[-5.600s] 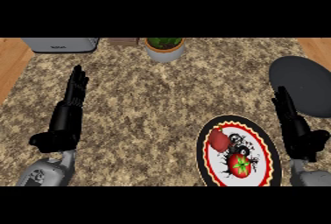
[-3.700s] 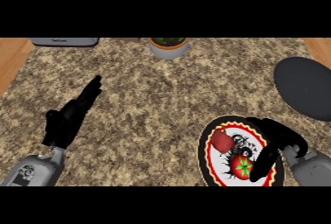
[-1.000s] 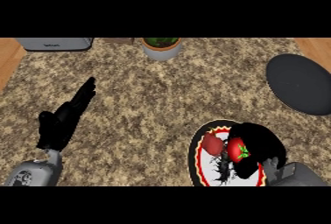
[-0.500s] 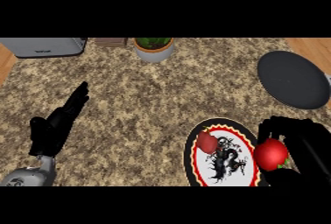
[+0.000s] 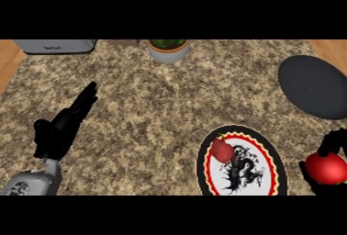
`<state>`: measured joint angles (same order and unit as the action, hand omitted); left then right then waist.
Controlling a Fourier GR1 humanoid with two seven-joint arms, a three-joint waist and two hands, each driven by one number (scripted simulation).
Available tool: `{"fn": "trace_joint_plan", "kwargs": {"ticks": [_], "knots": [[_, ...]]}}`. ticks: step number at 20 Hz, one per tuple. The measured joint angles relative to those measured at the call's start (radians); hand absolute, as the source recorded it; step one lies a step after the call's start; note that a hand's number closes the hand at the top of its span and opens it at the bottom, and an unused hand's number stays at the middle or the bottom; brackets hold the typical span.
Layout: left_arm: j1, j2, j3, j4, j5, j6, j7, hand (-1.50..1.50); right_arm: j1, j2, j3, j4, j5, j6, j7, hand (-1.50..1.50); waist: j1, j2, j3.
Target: Pick the tomato from the plate and place it in the pan
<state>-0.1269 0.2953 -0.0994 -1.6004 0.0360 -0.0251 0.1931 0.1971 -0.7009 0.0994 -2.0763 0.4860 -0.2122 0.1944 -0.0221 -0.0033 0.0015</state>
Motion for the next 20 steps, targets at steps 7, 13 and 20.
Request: {"fn": "trace_joint_plan", "kwargs": {"ticks": [7,13,20], "knots": [[-0.011,-0.005,0.004,-0.025,-0.008,-0.018,0.027,0.0,-0.14,0.057,-0.144,0.33,-0.17,0.009,-0.211,1.5,0.025,0.004,0.0],[-0.018,-0.027,-0.001,-0.018,-0.026,-0.023,0.022,0.0,-0.358,0.072,-0.202,0.706,-0.134,-0.017,-0.359,1.5,0.039,0.008,0.0],[-0.031,-0.045,-0.003,-0.005,-0.04,-0.038,0.02,0.0,-0.605,0.082,-0.273,1.174,-0.094,-0.081,-0.589,1.5,0.047,0.011,0.0]]}}
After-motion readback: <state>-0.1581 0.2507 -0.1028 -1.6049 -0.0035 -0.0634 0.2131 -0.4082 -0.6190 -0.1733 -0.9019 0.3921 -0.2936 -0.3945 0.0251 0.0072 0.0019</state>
